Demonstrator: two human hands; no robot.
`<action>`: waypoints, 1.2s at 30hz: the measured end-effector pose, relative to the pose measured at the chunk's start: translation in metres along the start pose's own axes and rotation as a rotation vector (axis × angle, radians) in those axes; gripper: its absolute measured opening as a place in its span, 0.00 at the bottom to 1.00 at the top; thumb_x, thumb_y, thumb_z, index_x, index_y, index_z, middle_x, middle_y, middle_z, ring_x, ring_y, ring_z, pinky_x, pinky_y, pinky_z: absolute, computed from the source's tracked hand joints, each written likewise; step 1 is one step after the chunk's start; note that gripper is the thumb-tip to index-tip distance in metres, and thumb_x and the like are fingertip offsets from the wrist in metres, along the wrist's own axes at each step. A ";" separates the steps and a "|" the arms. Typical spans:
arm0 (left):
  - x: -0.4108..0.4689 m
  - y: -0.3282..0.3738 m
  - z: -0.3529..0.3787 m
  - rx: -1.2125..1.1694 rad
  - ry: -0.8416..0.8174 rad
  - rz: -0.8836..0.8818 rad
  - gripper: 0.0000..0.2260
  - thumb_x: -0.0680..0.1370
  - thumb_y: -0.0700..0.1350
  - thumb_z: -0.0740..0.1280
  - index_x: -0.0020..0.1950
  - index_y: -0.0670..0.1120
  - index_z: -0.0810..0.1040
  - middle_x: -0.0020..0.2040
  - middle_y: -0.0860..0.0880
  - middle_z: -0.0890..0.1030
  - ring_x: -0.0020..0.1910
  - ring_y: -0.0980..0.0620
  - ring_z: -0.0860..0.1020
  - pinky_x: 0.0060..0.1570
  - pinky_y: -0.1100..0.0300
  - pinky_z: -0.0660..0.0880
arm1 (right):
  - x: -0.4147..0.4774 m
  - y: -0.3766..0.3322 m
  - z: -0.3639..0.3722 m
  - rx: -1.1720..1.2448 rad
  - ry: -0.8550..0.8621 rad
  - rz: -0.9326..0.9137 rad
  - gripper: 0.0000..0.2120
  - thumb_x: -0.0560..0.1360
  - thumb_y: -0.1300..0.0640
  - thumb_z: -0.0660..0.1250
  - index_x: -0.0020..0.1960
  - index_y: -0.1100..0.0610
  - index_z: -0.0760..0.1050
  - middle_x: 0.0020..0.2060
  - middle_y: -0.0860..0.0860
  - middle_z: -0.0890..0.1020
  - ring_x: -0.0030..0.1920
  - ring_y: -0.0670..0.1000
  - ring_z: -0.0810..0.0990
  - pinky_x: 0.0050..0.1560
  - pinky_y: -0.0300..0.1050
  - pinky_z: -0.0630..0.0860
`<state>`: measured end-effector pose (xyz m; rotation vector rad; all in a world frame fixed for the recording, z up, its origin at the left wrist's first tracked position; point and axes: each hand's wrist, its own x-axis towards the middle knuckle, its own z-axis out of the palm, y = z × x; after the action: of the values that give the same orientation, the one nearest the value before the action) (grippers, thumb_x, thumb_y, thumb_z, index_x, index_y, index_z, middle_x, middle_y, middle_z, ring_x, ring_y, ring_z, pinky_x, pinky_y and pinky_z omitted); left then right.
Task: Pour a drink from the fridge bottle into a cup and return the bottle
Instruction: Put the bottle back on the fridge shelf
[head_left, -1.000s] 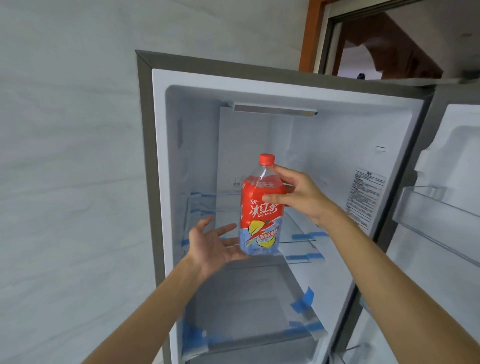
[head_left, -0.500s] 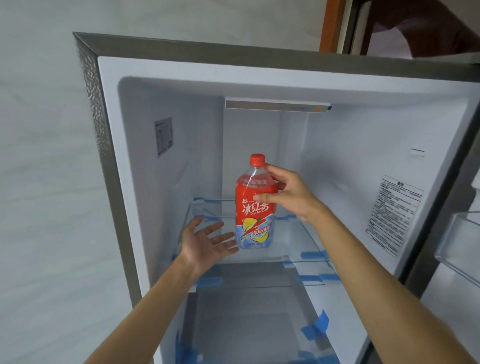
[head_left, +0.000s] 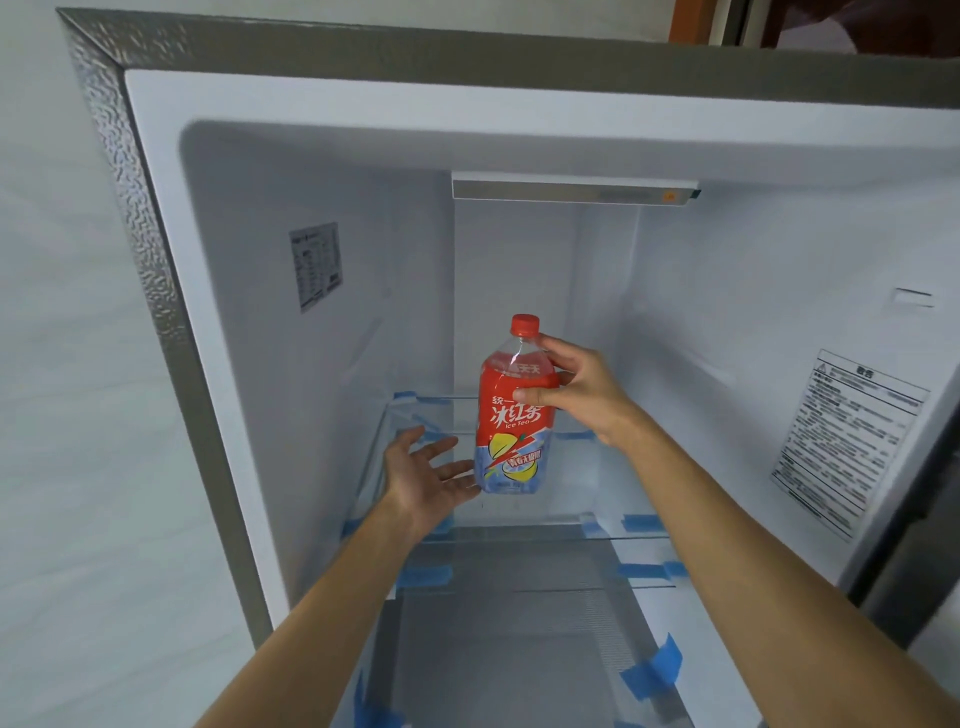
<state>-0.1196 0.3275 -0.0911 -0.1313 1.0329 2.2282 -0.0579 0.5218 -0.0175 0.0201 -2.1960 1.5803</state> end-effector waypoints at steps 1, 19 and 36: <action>0.003 0.000 0.000 0.006 -0.004 0.006 0.25 0.81 0.56 0.58 0.69 0.40 0.71 0.68 0.32 0.73 0.61 0.32 0.76 0.50 0.40 0.76 | 0.002 0.002 0.000 0.005 0.005 0.000 0.28 0.65 0.62 0.80 0.60 0.43 0.76 0.52 0.41 0.83 0.52 0.45 0.83 0.47 0.41 0.82; 0.042 0.005 0.004 0.170 0.022 0.076 0.25 0.80 0.57 0.58 0.68 0.41 0.74 0.65 0.34 0.76 0.64 0.37 0.77 0.54 0.46 0.75 | 0.034 0.023 0.003 -0.026 0.013 0.009 0.30 0.67 0.61 0.79 0.67 0.49 0.74 0.54 0.43 0.81 0.52 0.44 0.81 0.42 0.34 0.80; 0.023 -0.002 0.011 0.658 0.066 0.213 0.19 0.83 0.51 0.58 0.72 0.44 0.69 0.69 0.40 0.72 0.67 0.40 0.72 0.67 0.47 0.69 | 0.025 0.024 0.021 -0.156 0.150 0.170 0.48 0.70 0.52 0.78 0.79 0.47 0.51 0.71 0.56 0.70 0.67 0.58 0.75 0.60 0.53 0.76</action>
<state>-0.1343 0.3482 -0.0927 0.2046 1.8261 1.9502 -0.0934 0.5167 -0.0358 -0.3288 -2.2436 1.4400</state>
